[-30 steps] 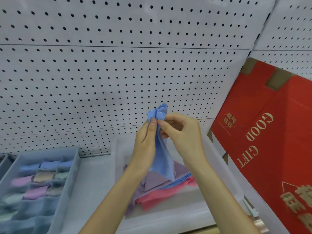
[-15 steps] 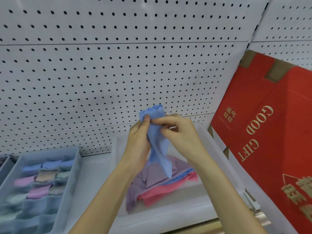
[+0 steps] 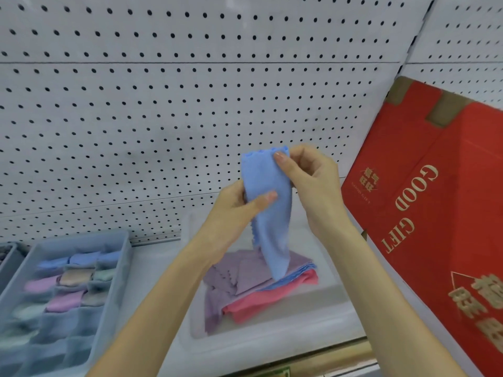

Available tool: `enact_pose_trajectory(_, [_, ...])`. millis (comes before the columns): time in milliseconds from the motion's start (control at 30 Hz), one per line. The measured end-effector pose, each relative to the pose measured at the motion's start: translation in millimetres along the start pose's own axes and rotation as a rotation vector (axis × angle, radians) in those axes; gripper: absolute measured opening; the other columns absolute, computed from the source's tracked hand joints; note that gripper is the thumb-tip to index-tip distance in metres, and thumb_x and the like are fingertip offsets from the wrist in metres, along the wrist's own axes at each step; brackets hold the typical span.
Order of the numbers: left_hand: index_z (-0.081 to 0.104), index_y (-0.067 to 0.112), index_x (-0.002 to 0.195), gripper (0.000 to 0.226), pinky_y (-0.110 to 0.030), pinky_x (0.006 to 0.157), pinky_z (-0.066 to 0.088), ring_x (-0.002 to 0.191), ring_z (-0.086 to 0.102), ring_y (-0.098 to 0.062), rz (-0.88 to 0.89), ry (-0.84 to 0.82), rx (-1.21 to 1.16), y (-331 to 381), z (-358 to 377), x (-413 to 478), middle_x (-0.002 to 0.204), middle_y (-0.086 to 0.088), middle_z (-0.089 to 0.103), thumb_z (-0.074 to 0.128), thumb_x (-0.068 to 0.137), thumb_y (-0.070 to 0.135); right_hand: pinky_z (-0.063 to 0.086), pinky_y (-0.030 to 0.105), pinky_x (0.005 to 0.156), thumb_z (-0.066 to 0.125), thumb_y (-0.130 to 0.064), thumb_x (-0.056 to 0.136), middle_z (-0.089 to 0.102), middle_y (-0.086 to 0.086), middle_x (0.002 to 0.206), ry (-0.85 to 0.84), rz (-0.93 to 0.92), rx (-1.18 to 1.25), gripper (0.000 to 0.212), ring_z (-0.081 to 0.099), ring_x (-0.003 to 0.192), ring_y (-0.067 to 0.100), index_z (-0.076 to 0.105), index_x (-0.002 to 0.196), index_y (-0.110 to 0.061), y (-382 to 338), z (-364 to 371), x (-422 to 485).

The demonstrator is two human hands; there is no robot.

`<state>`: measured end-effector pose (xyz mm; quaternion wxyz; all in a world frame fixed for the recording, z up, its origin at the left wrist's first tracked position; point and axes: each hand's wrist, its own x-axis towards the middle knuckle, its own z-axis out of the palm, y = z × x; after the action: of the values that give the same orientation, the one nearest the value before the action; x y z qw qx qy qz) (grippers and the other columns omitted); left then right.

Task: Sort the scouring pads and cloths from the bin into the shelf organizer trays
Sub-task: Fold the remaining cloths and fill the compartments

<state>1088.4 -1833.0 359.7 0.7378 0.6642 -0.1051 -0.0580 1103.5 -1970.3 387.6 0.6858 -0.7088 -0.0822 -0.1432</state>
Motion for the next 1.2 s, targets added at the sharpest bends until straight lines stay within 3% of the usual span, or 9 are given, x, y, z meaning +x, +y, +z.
enact_pose_trajectory(133, [0.064, 0.007, 0.107, 0.02, -0.017, 0.074, 0.052, 0.091, 0.07, -0.008, 0.017, -0.056, -0.04, -11, 14, -4, 0.097, 0.006, 0.074, 0.061, 0.088, 0.001, 0.037, 0.017, 0.055, 0.058, -0.013, 0.095, 0.053, -0.007, 0.059, 0.059, -0.143, -0.086, 0.015, 0.045, 0.056, 0.005, 0.056, 0.08, -0.009, -14, 5, 4])
enact_pose_trajectory(233, [0.061, 0.01, 0.111, 0.019, -0.017, 0.075, 0.051, 0.091, 0.068, -0.004, 0.009, -0.081, -0.111, -19, 27, -12, 0.099, 0.009, 0.072, 0.054, 0.093, 0.009, 0.026, 0.017, 0.048, 0.054, -0.016, 0.097, 0.037, -0.012, 0.048, 0.113, -0.216, -0.154, 0.021, 0.029, 0.047, 0.004, 0.048, 0.078, -0.014, -20, 6, 11])
enact_pose_trajectory(333, [0.054, 0.023, 0.115, 0.031, -0.016, 0.077, 0.051, 0.095, 0.066, 0.0, -0.005, -0.055, -0.156, -29, 37, -17, 0.105, 0.015, 0.069, 0.065, 0.087, 0.02, 0.024, 0.022, 0.046, 0.051, -0.019, 0.099, 0.036, -0.004, 0.049, 0.157, -0.215, -0.195, 0.021, 0.028, 0.046, 0.01, 0.048, 0.081, -0.01, -14, 6, 18])
enact_pose_trajectory(433, [0.052, 0.024, 0.12, 0.033, -0.021, 0.081, 0.053, 0.1, 0.066, -0.006, -0.015, -0.031, -0.148, -35, 41, -17, 0.109, 0.012, 0.069, 0.062, 0.09, 0.016, 0.031, 0.026, 0.05, 0.051, -0.023, 0.099, 0.046, 0.006, 0.059, 0.196, -0.077, -0.209, 0.023, 0.039, 0.053, 0.016, 0.052, 0.087, -0.003, 2, 4, 25])
enact_pose_trajectory(633, [0.058, 0.025, 0.116, 0.019, -0.042, 0.097, 0.05, 0.105, 0.065, -0.02, -0.187, 0.082, -0.159, -43, 33, -12, 0.117, -0.001, 0.068, 0.047, 0.1, 0.022, 0.055, 0.026, 0.066, 0.053, -0.036, 0.097, 0.068, -0.003, 0.087, 0.091, 0.311, -0.025, 0.026, 0.066, 0.073, 0.008, 0.059, 0.107, -0.013, 19, -8, 19])
enact_pose_trajectory(867, [0.061, 0.005, 0.118, 0.031, -0.035, 0.071, 0.058, 0.085, 0.072, -0.027, -0.404, 0.298, -0.505, -57, 23, -6, 0.1, -0.015, 0.074, 0.044, 0.101, 0.025, 0.048, 0.018, 0.054, 0.053, -0.028, 0.097, 0.062, 0.004, 0.078, -0.065, 0.394, -0.086, 0.03, 0.058, 0.058, 0.004, 0.047, 0.124, -0.018, 72, -12, -43])
enact_pose_trajectory(1033, [0.061, 0.001, 0.101, 0.036, -0.024, 0.056, 0.053, 0.07, 0.067, -0.023, -0.624, 0.38, -0.494, -79, 31, -16, 0.083, -0.015, 0.069, 0.044, 0.1, 0.032, 0.052, 0.034, 0.062, 0.055, -0.023, 0.096, 0.066, 0.025, 0.084, -0.055, 0.434, -0.149, 0.022, 0.064, 0.069, 0.016, 0.049, 0.117, -0.025, 105, -7, -74])
enact_pose_trajectory(1133, [0.065, -0.002, 0.089, 0.042, -0.022, 0.054, 0.055, 0.06, 0.069, -0.019, -0.685, 0.373, -0.586, -87, 36, -25, 0.073, -0.013, 0.071, 0.041, 0.1, 0.031, 0.048, 0.02, 0.059, 0.055, -0.02, 0.096, 0.062, 0.007, 0.074, -0.067, 0.351, -0.323, 0.034, 0.059, 0.064, 0.006, 0.042, 0.125, -0.031, 116, -4, -86])
enact_pose_trajectory(1200, [0.067, 0.001, 0.085, 0.042, -0.023, 0.056, 0.054, 0.058, 0.067, -0.017, -0.691, 0.354, -0.599, -89, 37, -27, 0.068, -0.009, 0.069, 0.041, 0.1, 0.03, 0.05, 0.022, 0.069, 0.053, -0.022, 0.096, 0.059, -0.007, 0.082, -0.115, 0.341, -0.439, 0.044, 0.061, 0.075, 0.007, 0.035, 0.133, -0.036, 119, -6, -90])
